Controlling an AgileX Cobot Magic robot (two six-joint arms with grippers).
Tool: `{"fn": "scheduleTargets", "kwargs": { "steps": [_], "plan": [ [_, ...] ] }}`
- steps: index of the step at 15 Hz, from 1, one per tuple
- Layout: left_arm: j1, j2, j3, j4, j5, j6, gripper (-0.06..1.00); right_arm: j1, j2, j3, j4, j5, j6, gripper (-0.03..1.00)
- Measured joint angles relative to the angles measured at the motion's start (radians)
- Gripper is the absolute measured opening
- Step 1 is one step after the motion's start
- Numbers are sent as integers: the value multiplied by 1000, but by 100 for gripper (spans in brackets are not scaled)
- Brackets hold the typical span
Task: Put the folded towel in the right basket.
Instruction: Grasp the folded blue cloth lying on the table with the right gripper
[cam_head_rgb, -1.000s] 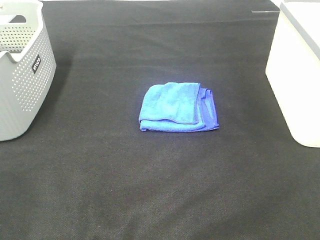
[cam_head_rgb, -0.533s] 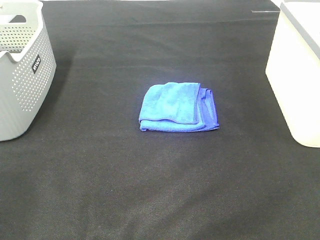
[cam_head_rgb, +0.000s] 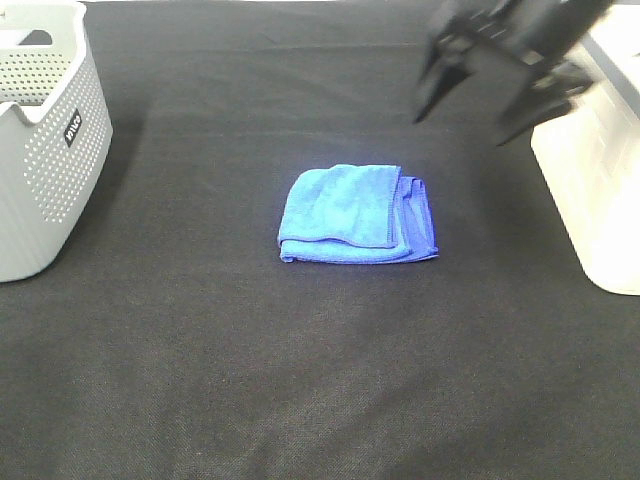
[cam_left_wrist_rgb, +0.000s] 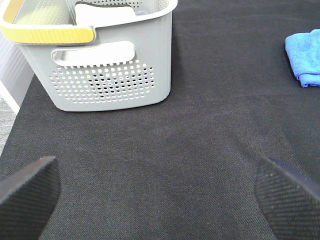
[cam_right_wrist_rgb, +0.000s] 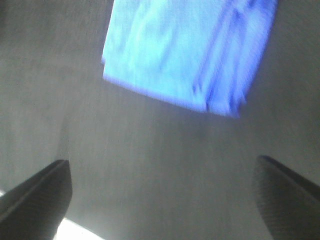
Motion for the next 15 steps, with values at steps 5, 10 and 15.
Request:
{"fn": "scheduleTargets", "kwargs": {
  "steps": [5,10,15],
  "plan": [
    [0,0,0,0,0,0,99,0,323,-244,-23,-57,-1,93],
    [0,0,0,0,0,0,99,-1,435,-249,-48,-121,-1,93],
    [0,0,0,0,0,0,99,-1,441,-253,-47,-169,-1,93]
  ]
}}
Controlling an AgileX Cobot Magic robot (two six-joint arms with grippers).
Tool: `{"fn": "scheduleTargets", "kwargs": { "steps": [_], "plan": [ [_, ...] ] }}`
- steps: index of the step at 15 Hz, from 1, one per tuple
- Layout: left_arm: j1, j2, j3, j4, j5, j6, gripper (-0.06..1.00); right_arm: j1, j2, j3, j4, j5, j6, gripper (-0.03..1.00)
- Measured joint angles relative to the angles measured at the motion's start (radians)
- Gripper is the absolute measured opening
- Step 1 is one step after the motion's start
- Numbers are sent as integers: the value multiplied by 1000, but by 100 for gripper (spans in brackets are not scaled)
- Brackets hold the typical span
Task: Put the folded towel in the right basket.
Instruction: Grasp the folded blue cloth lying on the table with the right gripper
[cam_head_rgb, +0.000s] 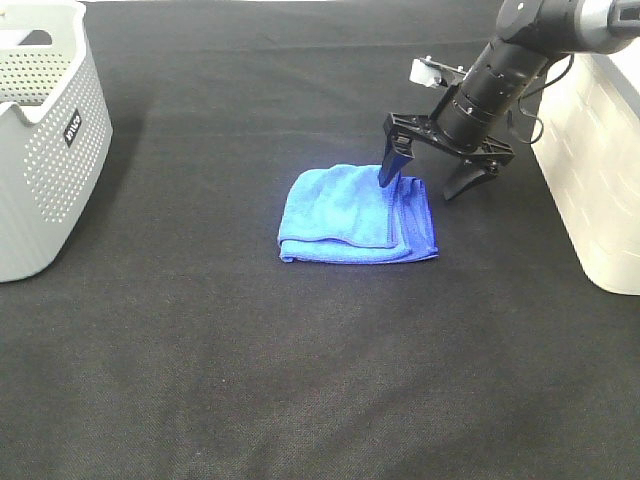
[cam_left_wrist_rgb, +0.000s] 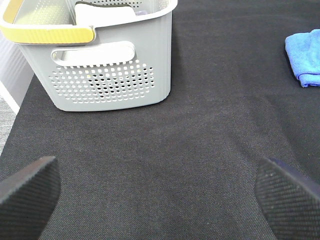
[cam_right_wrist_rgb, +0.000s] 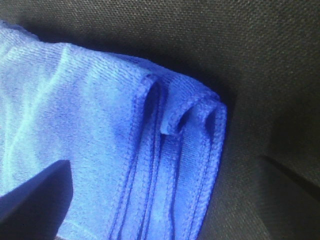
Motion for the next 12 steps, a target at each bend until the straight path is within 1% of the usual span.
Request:
{"fn": "scheduleTargets", "kwargs": {
  "steps": [3,9,11,12],
  "plan": [
    [0,0,0,0,0,0,99,0,46,-2,3,12,6,92],
    [0,0,0,0,0,0,99,-1,61,-12,9,19,17,92],
    [0,0,0,0,0,0,99,-2,77,-21,40,34,12,92],
    [0,0,0,0,0,0,99,-2,89,-27,86,41,-3,91]
  ]
}}
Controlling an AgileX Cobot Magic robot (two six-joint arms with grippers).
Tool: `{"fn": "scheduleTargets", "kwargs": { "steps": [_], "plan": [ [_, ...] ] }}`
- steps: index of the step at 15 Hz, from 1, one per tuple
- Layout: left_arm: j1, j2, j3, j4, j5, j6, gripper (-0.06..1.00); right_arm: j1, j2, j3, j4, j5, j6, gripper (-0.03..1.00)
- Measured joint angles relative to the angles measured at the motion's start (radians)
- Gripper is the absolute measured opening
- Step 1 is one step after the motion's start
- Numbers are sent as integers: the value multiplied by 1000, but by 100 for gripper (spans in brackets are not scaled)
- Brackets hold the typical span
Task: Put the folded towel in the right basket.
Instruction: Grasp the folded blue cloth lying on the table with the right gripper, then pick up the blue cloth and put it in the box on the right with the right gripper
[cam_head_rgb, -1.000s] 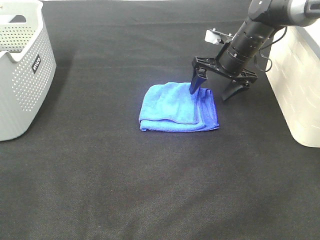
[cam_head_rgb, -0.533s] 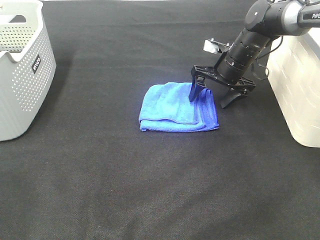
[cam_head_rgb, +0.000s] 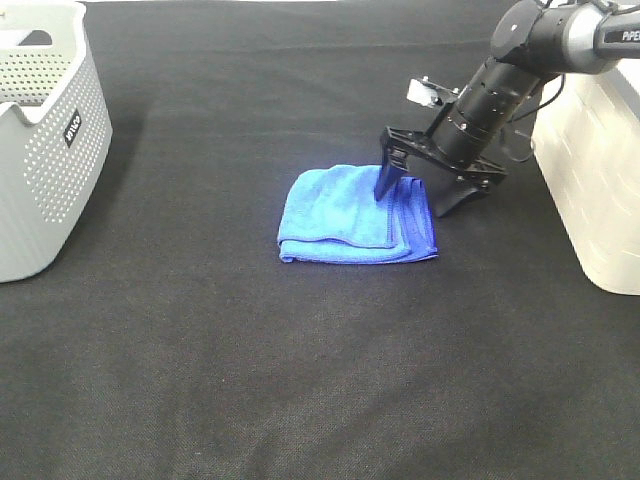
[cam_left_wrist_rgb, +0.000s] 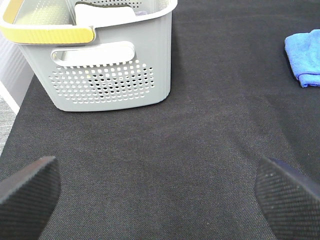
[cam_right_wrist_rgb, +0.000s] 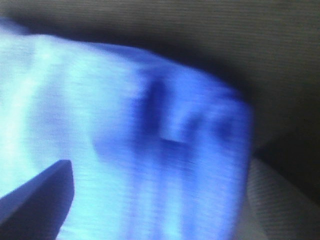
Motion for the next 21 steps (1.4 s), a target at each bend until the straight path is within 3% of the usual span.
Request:
{"fn": "scheduleTargets", "kwargs": {
  "steps": [3,7,9,10,11,15,18,21],
  "plan": [
    [0,0,0,0,0,0,99,74,22,-5,152,-25,-56,90],
    [0,0,0,0,0,0,99,155,32,-5,189,-77,-80,82],
    [0,0,0,0,0,0,99,168,42,-5,188,-92,-81,62],
    [0,0,0,0,0,0,99,168,48,-2,188,-96,-81,41],
    [0,0,0,0,0,0,99,168,51,2,195,-90,-81,29],
    [0,0,0,0,0,0,99,168,53,-45,173,-3,-100,28],
    [0,0,0,0,0,0,99,149,-3,-221,146,180,-97,28],
    [0,0,0,0,0,0,99,63,-123,-381,145,183,-54,28]
  ]
}}
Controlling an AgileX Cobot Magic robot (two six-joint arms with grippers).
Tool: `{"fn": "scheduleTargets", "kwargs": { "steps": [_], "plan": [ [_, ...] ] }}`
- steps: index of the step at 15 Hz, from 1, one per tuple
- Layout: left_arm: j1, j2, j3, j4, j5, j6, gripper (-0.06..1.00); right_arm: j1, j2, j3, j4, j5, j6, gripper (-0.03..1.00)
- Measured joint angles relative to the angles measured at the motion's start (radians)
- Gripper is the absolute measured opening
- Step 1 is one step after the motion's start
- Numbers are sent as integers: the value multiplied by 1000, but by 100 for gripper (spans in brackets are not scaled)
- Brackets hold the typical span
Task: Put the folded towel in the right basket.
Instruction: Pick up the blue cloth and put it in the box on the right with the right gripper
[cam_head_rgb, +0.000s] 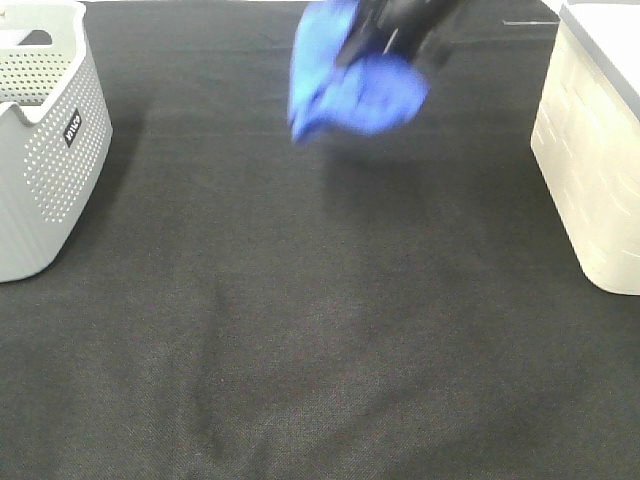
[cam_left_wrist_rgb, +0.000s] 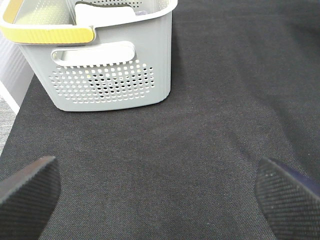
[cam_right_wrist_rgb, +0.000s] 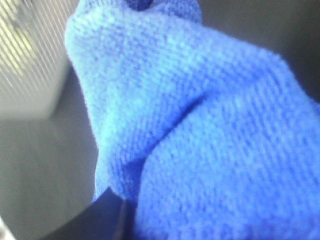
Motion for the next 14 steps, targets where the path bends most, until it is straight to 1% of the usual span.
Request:
{"fn": "scheduleTargets", "kwargs": {
  "steps": [1,2,3,4,5,7,8,10,11,12,14],
  "plan": [
    [0,0,0,0,0,0,99,-41,-53,-29,-3,1,19,28],
    [0,0,0,0,0,0,99,-106,-139,-38,-50,4,45,28],
    [0,0,0,0,0,0,99,-157,-199,-38,-134,5,70,28],
    [0,0,0,0,0,0,99,-157,-199,-38,-134,5,70,28],
    [0,0,0,0,0,0,99,-242,-277,-33,-287,6,93,28],
    [0,0,0,0,0,0,99,-372,-367,8,-435,7,103,28],
    [0,0,0,0,0,0,99,-442,-391,35,-460,8,102,28],
    [0,0,0,0,0,0,99,-568,-385,107,-467,11,89,28],
    [0,0,0,0,0,0,99,-607,-367,144,-470,11,84,28],
    [0,0,0,0,0,0,99,-631,-346,178,-473,11,84,28],
    [0,0,0,0,0,0,99,-643,-324,245,-486,18,84,28]
  ]
}}
